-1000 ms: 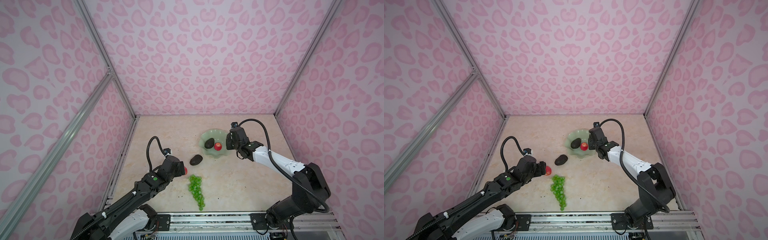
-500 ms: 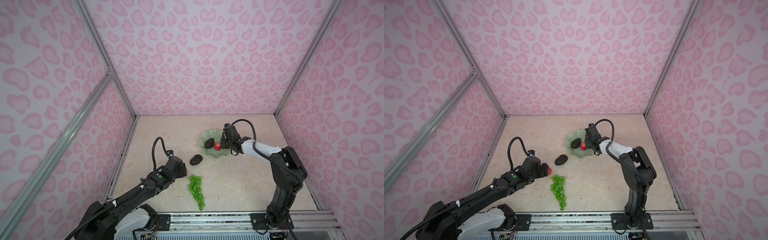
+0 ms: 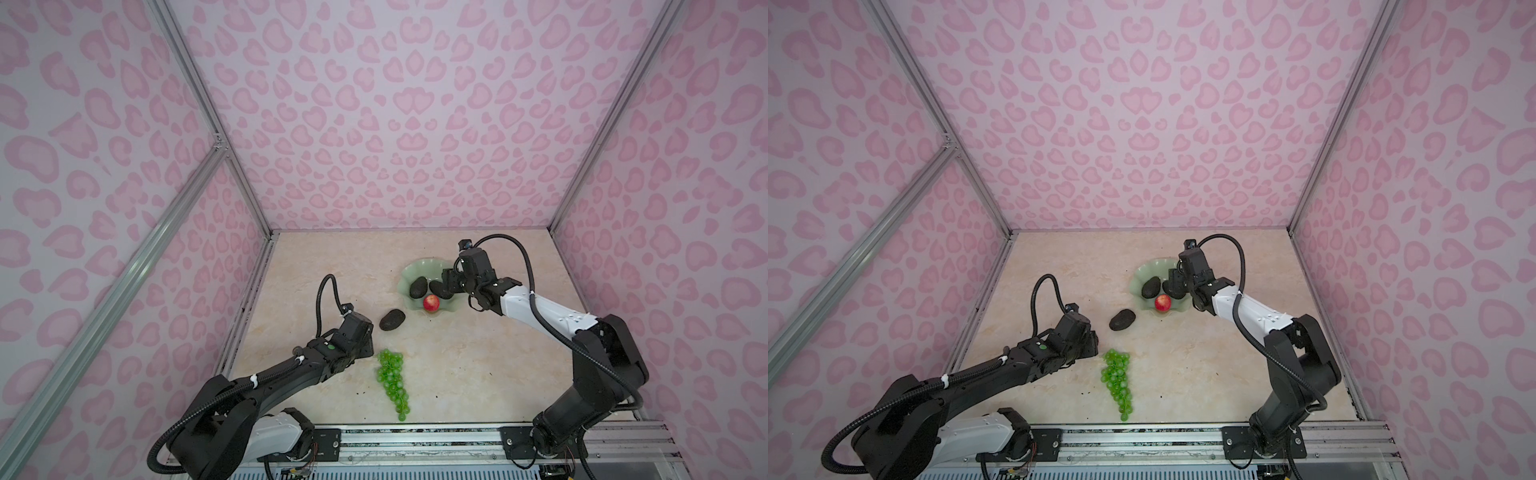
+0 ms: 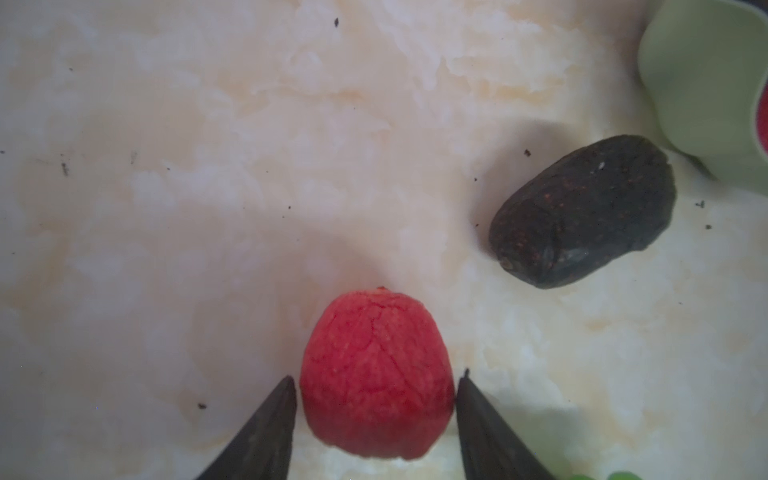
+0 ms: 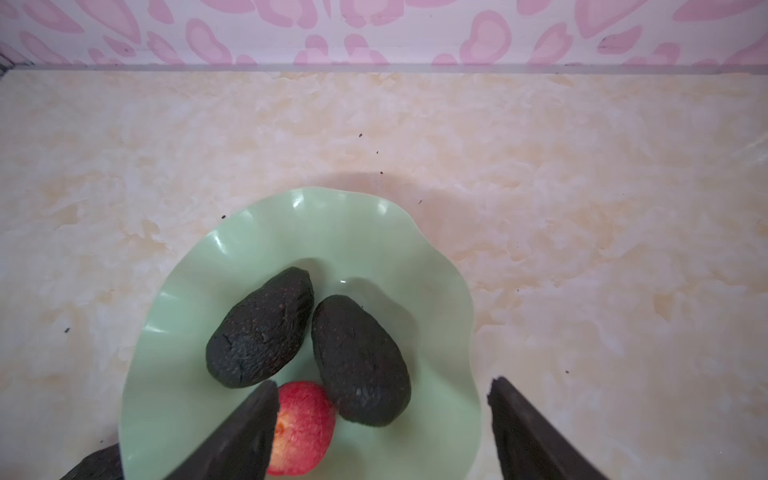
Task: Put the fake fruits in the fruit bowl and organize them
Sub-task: 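Place avocado in bowl with right gripper while left grasps second apple, then carry the red apple into the bowl with the left gripper and release it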
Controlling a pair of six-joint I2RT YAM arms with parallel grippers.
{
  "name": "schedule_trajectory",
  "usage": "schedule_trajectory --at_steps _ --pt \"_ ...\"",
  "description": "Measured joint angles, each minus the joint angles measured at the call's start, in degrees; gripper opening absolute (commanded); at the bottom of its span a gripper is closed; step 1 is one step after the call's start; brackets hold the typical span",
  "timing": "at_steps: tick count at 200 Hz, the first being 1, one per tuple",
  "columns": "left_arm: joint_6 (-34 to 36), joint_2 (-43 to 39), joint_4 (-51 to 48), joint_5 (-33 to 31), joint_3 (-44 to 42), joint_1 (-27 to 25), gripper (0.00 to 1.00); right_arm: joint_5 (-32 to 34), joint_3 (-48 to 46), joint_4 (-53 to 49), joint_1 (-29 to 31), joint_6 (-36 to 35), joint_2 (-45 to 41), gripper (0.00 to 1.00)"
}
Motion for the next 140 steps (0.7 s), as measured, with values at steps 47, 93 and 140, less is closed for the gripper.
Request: schedule_trajectory --at_steps 47,93,140 --pt "-0.44 2.89 2.78 -1.09 0.63 0.0 0.44 -0.72 -9.03 0.81 0.0 2.05 -13.68 0.81" --pt "0.31 -0.94 -0.68 -1.4 2.25 0.0 0.41 0.74 -15.67 0.68 0.0 2.78 -23.85 0.81" --pt "5.09 -6.27 -2.93 1.44 11.06 -0.04 0.41 1.55 -21.94 0.46 -0.04 4.5 -30.86 0.83"
